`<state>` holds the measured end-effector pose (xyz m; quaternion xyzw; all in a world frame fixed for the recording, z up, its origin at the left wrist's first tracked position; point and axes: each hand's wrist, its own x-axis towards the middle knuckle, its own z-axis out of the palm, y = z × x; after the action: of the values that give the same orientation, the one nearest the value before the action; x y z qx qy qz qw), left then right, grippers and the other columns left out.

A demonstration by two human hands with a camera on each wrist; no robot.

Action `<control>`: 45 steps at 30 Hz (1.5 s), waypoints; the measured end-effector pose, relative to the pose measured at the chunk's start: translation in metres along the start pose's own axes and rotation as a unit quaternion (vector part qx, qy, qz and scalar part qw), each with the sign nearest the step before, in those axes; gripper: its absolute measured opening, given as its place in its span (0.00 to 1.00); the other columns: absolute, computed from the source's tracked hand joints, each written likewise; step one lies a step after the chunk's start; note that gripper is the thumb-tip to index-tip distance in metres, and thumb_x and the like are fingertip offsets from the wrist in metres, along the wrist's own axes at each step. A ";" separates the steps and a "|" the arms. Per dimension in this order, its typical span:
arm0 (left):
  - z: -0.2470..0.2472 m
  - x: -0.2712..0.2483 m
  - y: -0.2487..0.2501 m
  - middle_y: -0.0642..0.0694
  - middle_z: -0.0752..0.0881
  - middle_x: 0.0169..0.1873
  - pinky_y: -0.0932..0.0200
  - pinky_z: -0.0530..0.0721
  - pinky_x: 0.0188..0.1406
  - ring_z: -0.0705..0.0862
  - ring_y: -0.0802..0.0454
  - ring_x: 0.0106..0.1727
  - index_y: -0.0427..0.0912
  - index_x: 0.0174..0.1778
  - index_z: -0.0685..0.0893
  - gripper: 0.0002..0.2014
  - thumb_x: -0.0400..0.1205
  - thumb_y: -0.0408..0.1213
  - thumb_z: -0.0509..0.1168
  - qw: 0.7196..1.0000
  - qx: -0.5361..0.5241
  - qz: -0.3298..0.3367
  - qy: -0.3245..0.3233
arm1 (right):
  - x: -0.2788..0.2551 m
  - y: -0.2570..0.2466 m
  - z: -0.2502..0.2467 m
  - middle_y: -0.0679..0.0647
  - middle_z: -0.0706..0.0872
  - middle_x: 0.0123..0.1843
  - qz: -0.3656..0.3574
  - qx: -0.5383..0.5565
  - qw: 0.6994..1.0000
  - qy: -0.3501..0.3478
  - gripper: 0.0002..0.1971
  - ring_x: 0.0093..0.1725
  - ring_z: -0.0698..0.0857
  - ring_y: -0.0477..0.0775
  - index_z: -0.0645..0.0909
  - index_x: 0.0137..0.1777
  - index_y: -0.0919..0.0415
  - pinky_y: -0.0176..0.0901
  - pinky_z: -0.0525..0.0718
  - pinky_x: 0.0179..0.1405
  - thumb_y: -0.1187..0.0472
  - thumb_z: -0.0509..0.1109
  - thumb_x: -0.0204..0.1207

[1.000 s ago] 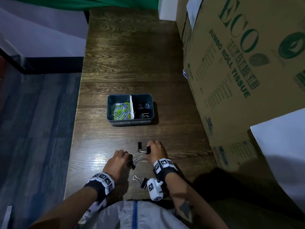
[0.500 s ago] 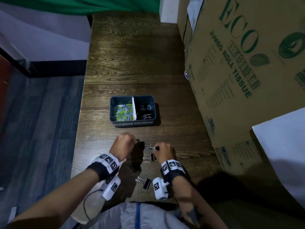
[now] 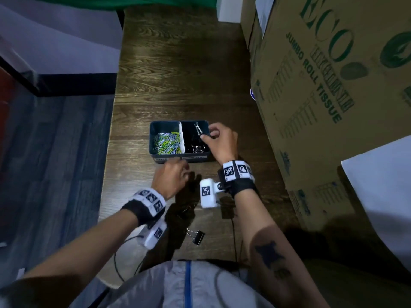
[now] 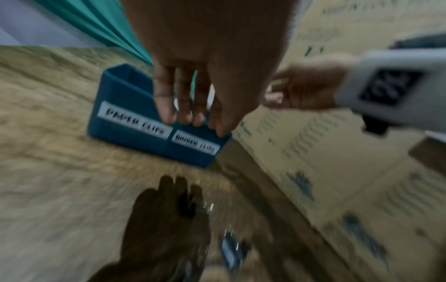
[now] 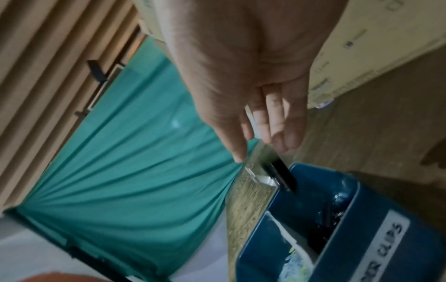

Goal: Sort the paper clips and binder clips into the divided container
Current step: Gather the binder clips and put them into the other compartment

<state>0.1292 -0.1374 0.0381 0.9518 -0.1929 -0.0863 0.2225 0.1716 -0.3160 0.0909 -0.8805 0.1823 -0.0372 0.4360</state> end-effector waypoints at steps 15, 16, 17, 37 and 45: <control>0.093 -0.100 0.014 0.39 0.52 0.81 0.42 0.78 0.61 0.64 0.36 0.74 0.45 0.84 0.43 0.59 0.68 0.78 0.59 0.942 0.169 0.000 -0.291 | -0.090 0.126 0.043 0.56 0.50 0.84 -0.034 -0.358 0.846 -0.395 0.59 0.81 0.62 0.69 0.47 0.85 0.31 0.68 0.75 0.73 0.74 0.78 0.68; 0.095 -0.101 0.015 0.38 0.52 0.81 0.42 0.79 0.60 0.64 0.36 0.74 0.44 0.84 0.45 0.57 0.70 0.75 0.61 0.942 0.170 0.004 -0.290 | -0.091 0.126 0.045 0.57 0.53 0.82 -0.060 -0.373 0.842 -0.385 0.58 0.78 0.65 0.69 0.46 0.85 0.33 0.69 0.76 0.71 0.73 0.79 0.68; 0.096 -0.102 0.016 0.37 0.53 0.80 0.43 0.80 0.59 0.65 0.37 0.74 0.43 0.84 0.49 0.53 0.72 0.72 0.62 0.945 0.163 0.009 -0.282 | -0.091 0.125 0.046 0.56 0.53 0.81 -0.076 -0.380 0.841 -0.378 0.58 0.77 0.66 0.68 0.46 0.85 0.32 0.70 0.77 0.69 0.72 0.78 0.68; 0.074 -0.053 -0.011 0.41 0.67 0.61 0.48 0.83 0.45 0.83 0.40 0.47 0.43 0.66 0.72 0.29 0.70 0.40 0.74 0.959 0.101 -0.076 -0.253 | -0.085 0.118 0.062 0.53 0.70 0.56 -0.064 -0.291 0.908 -0.296 0.23 0.47 0.81 0.60 0.64 0.44 0.43 0.53 0.82 0.42 0.69 0.73 0.68; 0.054 -0.033 -0.014 0.42 0.74 0.59 0.50 0.80 0.48 0.82 0.38 0.53 0.40 0.64 0.75 0.27 0.71 0.38 0.75 0.967 0.009 -0.077 -0.243 | -0.087 0.126 0.059 0.53 0.81 0.56 -0.037 -0.277 0.933 -0.225 0.16 0.52 0.84 0.60 0.77 0.53 0.53 0.50 0.82 0.44 0.72 0.70 0.70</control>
<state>0.0903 -0.1340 -0.0136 0.9160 -0.1680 -0.3303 0.1536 0.0677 -0.3112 -0.0359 -0.9577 0.0497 0.1977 0.2029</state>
